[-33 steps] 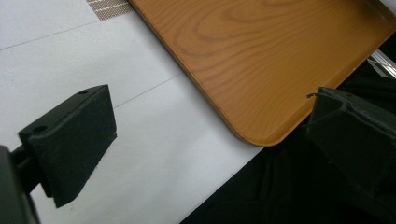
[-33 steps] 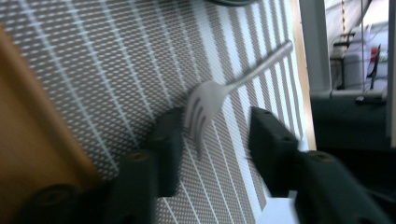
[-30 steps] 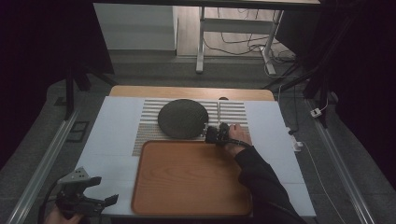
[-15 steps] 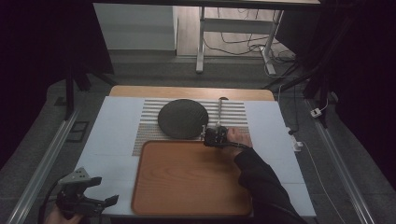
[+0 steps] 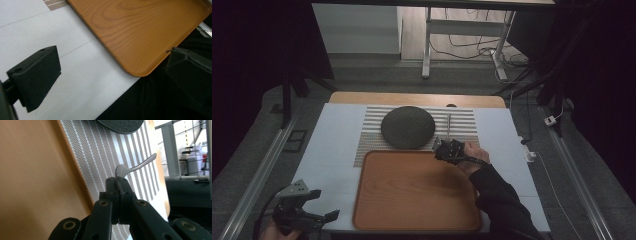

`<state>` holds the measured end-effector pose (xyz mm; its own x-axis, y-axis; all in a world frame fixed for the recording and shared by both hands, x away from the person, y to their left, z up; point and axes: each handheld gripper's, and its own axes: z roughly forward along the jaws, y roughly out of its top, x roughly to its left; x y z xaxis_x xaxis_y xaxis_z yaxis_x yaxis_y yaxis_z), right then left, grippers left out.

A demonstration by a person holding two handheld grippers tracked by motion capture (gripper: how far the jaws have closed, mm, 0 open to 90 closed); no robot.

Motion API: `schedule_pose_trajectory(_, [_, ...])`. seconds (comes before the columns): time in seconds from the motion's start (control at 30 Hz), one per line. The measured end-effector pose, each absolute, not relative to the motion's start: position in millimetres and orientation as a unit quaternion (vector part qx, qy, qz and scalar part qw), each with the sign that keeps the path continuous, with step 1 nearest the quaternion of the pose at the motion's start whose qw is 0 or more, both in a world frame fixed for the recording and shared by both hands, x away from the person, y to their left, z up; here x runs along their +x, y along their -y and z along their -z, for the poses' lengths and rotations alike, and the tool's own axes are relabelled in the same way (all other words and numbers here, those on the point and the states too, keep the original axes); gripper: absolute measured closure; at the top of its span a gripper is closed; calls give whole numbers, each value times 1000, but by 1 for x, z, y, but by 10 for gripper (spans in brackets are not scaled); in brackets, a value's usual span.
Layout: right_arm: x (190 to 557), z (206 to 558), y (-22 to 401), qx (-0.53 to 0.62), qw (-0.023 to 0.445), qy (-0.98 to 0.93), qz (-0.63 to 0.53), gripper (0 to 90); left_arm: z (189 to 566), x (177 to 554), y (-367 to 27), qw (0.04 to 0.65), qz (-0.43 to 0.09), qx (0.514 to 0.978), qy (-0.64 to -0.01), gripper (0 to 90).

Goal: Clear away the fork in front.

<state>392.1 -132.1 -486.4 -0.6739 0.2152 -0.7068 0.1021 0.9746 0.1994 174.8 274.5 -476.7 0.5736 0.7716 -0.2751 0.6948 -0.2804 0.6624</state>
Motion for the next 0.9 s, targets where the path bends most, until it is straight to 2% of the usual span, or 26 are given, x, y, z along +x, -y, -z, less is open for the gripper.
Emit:
schedule_pose_trajectory(0.17, [377, 477, 137, 107, 383, -912, -102, 887, 476, 175, -275, 392, -44, 797, -457, 0])
schedule_pose_trajectory(0.5, [348, 459, 153, 137, 322, -917, -189, 887, 474, 177, -271, 417, -38, 795, -439, 0])
schedule_pose_trajectory(0.9, [318, 444, 179, 175, 236, -909, -294, 887, 472, 190, -252, 427, -35, 820, -380, 0])
